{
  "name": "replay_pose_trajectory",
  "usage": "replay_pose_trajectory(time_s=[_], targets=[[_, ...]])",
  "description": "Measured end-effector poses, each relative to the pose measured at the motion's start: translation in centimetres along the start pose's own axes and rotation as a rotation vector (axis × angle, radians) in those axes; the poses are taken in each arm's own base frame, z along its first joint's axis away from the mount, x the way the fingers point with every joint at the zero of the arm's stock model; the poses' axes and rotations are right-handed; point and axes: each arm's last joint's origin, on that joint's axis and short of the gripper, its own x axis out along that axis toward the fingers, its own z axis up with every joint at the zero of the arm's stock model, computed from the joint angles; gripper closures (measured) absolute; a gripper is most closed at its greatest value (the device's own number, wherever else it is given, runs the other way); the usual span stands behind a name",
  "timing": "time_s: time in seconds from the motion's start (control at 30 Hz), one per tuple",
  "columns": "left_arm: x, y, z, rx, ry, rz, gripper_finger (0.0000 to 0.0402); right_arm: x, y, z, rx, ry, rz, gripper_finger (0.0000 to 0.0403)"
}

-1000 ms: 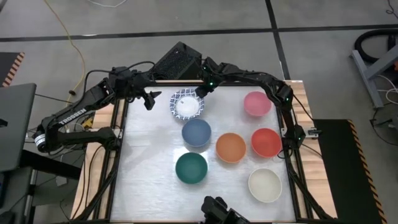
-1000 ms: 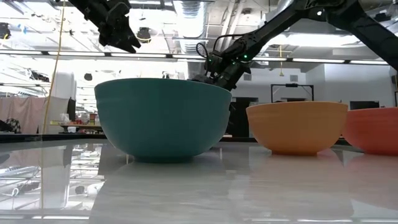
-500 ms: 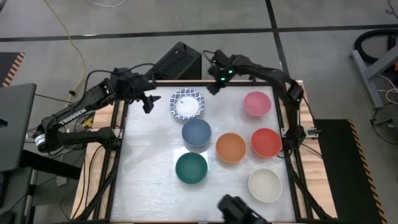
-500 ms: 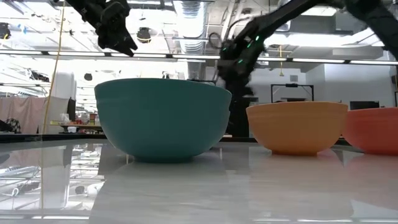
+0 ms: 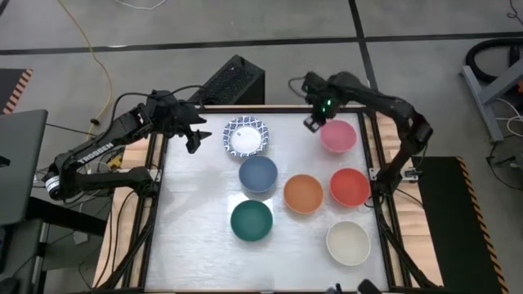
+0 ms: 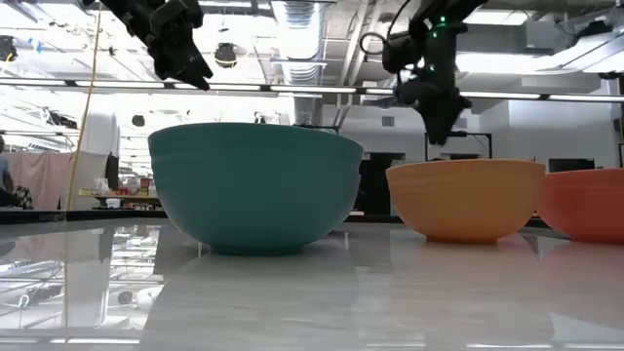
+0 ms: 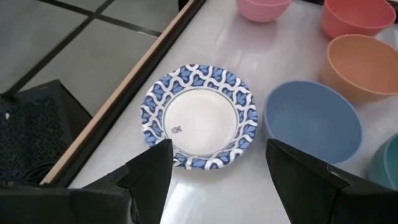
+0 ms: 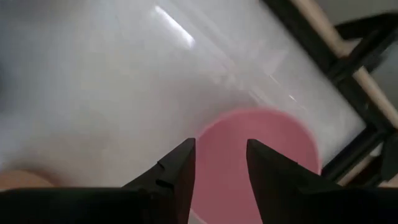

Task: Nest bowls inside each other
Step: Stack the pink bowl on top of the white bowl

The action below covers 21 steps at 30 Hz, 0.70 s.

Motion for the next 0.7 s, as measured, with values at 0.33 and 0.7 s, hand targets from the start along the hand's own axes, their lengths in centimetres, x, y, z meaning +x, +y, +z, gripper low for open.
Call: replay_pose_trajectory(time_s=[0.33, 0.7], targets=[[0.0, 0.0, 0.0, 0.026, -0.001, 0.003, 0.0155, 3.9, 2.7, -3.7, -0.036, 0.018, -0.024, 0.0239], [-0.9, 2.2, -0.7, -0.099, 0.039, 0.246, 0.0163, 6.9, 2.7, -4.5, -0.028, 0.023, -0.057, 0.024]])
